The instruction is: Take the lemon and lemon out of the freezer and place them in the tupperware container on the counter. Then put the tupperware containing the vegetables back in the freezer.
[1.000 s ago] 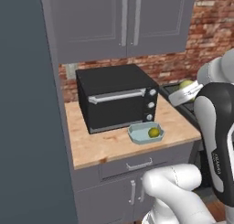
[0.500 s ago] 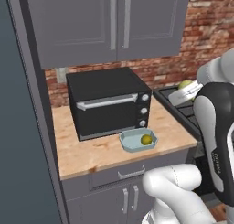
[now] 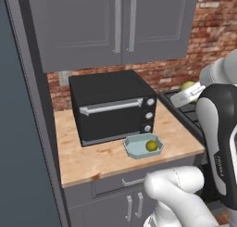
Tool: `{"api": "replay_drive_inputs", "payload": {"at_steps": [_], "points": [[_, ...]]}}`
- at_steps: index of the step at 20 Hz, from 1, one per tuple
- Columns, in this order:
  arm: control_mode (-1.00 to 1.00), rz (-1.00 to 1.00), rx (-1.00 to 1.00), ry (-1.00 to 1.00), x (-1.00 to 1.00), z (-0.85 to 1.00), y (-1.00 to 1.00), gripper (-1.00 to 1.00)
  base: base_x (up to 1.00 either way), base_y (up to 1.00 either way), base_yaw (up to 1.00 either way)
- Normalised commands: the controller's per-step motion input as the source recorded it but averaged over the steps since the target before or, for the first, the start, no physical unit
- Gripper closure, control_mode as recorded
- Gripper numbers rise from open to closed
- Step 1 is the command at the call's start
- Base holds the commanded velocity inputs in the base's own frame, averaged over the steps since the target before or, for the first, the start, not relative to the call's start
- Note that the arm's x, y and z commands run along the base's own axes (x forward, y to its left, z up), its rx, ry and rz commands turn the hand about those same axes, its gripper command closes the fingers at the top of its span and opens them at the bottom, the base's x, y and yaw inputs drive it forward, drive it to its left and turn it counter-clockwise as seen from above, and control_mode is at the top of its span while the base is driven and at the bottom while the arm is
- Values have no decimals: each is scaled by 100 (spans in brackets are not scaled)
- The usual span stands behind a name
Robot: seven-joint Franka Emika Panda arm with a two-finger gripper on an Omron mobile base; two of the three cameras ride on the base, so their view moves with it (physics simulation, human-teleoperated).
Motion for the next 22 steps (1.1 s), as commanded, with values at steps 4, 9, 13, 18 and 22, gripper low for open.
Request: {"api": "replay_drive_inputs", "payload": {"at_steps": [4, 9, 13, 18, 22], "points": [[-100, 16, -5, 32, 25, -23, 5, 100, 9, 0, 5], [-100, 22, -6, 42, 45, -54, 5, 100, 0, 0, 0], [-100, 17, -2, 27, 56, -65, 7, 100, 0, 0, 0], [-100, 2, -1, 4, 46, -70, 13, 100, 0, 0, 0], [-100, 0, -3, 0, 48, -69, 28, 100, 0, 0, 0]]}}
